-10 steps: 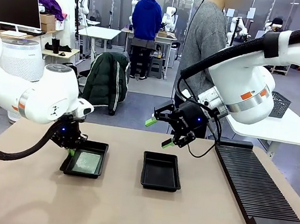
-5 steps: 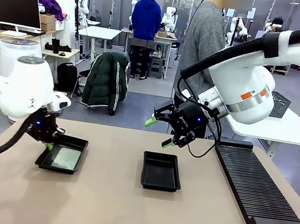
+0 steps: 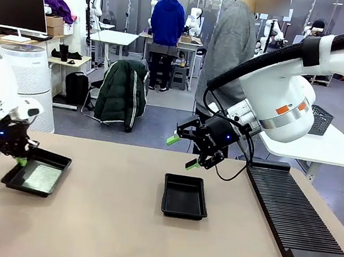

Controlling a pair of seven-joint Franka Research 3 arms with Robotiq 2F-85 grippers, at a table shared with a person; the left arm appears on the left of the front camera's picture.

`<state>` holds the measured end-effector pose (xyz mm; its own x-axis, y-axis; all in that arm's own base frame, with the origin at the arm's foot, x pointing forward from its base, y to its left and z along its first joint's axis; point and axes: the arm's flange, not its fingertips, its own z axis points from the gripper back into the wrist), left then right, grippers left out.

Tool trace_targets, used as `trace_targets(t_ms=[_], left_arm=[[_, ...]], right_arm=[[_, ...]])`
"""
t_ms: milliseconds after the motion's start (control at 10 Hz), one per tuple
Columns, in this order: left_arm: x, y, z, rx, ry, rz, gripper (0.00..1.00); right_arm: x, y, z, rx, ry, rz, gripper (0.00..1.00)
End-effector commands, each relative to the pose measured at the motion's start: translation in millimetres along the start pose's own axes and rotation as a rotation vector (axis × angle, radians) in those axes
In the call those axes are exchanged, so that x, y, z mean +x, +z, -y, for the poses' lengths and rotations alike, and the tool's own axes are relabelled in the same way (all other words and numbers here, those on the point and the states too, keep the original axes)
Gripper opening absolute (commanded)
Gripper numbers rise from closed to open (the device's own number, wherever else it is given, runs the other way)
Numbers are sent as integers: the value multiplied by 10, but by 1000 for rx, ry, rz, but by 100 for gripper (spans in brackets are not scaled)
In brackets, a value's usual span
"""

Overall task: Inspect and transfer BCBs to ESD trays.
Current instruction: Pick up the ESD tray and place it on the left side of the table.

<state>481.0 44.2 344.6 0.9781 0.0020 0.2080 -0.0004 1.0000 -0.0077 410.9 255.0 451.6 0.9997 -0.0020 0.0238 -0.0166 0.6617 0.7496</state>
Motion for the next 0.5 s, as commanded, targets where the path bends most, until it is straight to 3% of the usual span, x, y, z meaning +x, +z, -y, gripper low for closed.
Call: trace_targets(t_ms=[0, 400], left_arm=[[-41, 24, -256, -24, -17, -11, 3], [-43, 70, -503, -29, -35, -4, 3]], right_arm=[[-3, -7, 5, -8, 0, -4, 100], [-3, -7, 5, -8, 0, -4, 100]])
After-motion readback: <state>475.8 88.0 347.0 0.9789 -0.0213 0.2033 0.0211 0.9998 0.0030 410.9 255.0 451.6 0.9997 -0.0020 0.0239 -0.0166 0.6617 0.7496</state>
